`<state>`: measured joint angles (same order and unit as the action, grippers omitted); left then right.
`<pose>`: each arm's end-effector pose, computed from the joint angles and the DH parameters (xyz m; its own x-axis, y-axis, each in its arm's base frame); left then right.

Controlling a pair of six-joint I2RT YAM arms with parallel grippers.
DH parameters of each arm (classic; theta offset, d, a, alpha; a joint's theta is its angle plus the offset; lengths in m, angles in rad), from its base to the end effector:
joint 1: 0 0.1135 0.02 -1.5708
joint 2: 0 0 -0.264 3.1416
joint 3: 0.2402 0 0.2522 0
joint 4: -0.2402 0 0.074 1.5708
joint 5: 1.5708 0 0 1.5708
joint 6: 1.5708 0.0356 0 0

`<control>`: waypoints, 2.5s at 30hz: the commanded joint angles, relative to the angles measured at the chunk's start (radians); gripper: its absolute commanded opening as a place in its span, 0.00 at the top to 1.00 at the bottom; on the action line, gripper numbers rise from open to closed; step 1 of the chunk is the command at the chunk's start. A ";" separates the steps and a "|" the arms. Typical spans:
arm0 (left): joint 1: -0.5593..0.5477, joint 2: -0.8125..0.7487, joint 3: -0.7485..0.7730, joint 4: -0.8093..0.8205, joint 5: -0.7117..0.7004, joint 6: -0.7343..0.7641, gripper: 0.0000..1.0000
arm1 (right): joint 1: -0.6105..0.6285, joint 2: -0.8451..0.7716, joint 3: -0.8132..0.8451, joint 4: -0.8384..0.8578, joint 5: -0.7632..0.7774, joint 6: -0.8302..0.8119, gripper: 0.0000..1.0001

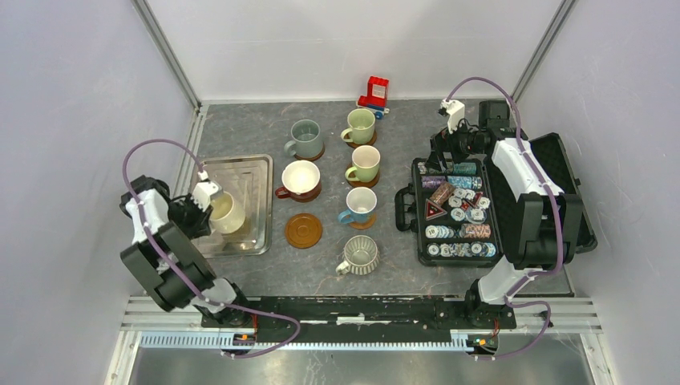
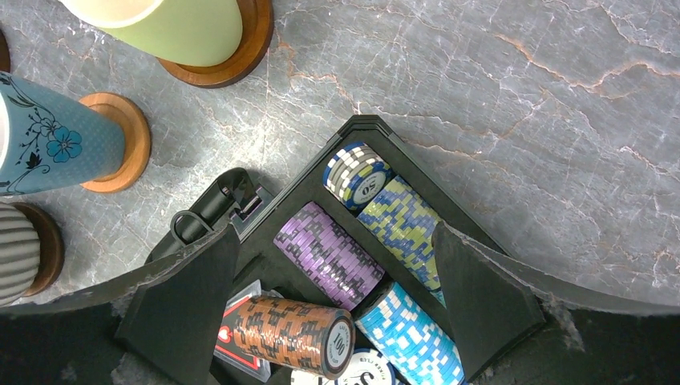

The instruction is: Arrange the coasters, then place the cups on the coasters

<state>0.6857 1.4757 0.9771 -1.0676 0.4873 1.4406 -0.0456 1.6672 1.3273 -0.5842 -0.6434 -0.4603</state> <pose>0.1957 0.1386 0.2064 -0.6536 0.5972 -0.4649 0.6950 0.7168 -0.0562 0.3587 0.0050 0.2694 -0.5701 -0.3297 -0.7525 -0.6450 0.7470 0.1613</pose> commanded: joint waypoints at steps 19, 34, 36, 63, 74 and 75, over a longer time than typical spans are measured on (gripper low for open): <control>-0.771 -0.482 -0.201 0.245 -0.082 -0.773 0.98 | 0.004 -0.037 -0.028 0.044 -0.004 0.054 0.02; -1.086 -0.485 -0.317 0.438 -0.366 -1.027 0.98 | 0.004 -0.057 -0.063 0.049 0.008 0.038 0.02; -1.104 -0.486 -0.326 0.455 -0.381 -1.036 0.98 | 0.004 -0.056 -0.066 0.049 0.008 0.039 0.02; -1.148 -0.386 -0.335 0.493 -0.340 -1.027 0.96 | 0.004 -0.062 -0.068 0.049 0.016 0.031 0.02; -1.147 -0.438 -0.328 0.371 -0.316 -0.959 0.41 | 0.004 -0.058 -0.062 0.049 0.018 0.028 0.02; -1.148 -0.447 -0.327 0.353 -0.312 -0.950 0.37 | 0.004 -0.057 -0.062 0.049 0.019 0.028 0.02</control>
<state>-0.4576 1.0775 0.6315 -0.6624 0.1394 0.4335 -0.0456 1.6409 1.2648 -0.5549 -0.6277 -0.4244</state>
